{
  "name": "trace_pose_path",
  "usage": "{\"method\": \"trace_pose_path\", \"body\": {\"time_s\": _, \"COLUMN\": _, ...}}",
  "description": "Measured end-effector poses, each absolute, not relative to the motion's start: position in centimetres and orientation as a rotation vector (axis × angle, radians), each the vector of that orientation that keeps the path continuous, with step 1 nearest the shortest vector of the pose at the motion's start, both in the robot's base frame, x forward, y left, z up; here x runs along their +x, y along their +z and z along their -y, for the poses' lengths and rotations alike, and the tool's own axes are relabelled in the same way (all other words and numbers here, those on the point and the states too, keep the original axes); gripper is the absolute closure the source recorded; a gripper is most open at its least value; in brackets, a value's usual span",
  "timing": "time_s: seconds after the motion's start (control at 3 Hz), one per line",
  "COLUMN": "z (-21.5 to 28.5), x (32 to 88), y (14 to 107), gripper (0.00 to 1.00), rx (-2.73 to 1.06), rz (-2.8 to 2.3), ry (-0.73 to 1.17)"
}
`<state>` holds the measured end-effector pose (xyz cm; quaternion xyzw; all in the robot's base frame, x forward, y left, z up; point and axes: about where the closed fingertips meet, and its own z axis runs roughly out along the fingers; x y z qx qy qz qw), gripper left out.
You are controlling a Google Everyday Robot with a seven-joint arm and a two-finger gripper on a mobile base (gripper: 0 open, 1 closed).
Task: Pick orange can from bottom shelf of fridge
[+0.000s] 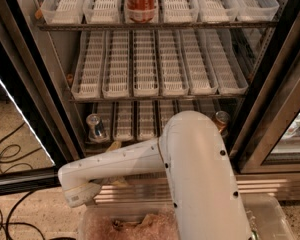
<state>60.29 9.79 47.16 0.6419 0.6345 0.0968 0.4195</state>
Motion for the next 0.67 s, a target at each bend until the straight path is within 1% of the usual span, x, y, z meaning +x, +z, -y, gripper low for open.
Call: {"method": "trace_pose_path", "body": {"time_s": 0.67, "z": -10.34, "x": 59.89, "y": 47.12, "gripper": 0.00, "rx": 1.582, "rz": -1.729, "ry": 0.282}}
